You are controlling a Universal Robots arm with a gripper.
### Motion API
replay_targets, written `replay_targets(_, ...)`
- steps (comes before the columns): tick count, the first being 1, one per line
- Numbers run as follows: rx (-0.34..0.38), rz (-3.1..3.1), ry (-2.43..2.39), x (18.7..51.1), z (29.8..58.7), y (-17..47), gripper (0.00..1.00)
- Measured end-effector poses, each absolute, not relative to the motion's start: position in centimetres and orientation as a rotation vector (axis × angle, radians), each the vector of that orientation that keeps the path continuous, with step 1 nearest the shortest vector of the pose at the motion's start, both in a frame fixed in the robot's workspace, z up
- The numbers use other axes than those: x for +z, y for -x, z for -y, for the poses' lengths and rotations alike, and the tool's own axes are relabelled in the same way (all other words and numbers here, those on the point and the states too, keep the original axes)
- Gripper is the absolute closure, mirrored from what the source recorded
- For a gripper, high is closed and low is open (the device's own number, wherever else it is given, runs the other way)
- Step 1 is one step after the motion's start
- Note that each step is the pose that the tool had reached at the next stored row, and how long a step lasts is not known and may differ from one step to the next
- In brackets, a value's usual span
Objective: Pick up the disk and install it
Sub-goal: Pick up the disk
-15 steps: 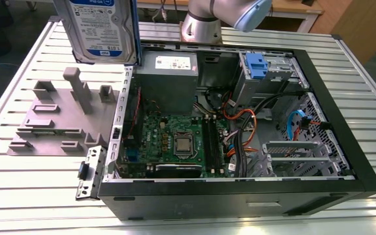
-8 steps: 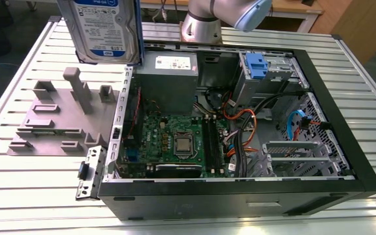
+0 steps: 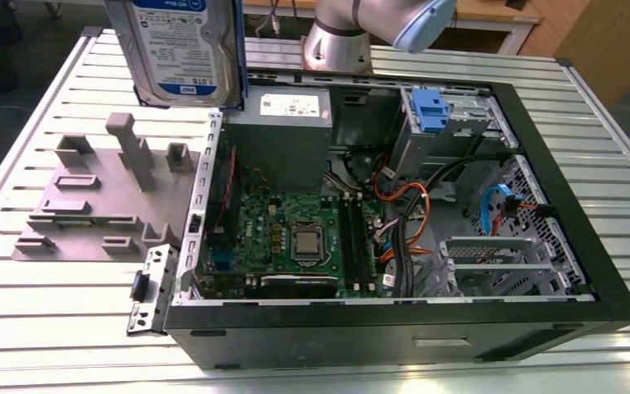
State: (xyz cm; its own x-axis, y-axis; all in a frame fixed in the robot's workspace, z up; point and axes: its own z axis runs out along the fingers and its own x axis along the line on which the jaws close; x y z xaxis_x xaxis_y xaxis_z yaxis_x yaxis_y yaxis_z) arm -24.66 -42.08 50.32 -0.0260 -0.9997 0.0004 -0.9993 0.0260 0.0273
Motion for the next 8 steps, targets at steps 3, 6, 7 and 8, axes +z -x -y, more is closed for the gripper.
replay_targets(3, -0.030, 2.236, -2.179, 50.31, 42.08, 24.55, 0.64)
replay_targets(6, -0.030, 2.236, -2.179, 50.32, 42.08, 24.44, 0.64)
replay_targets(7, -0.030, 2.236, -2.179, 50.31, 42.08, 24.41, 0.64)
replay_targets(8, -0.030, 2.236, -2.179, 50.31, 42.08, 24.38, 0.64)
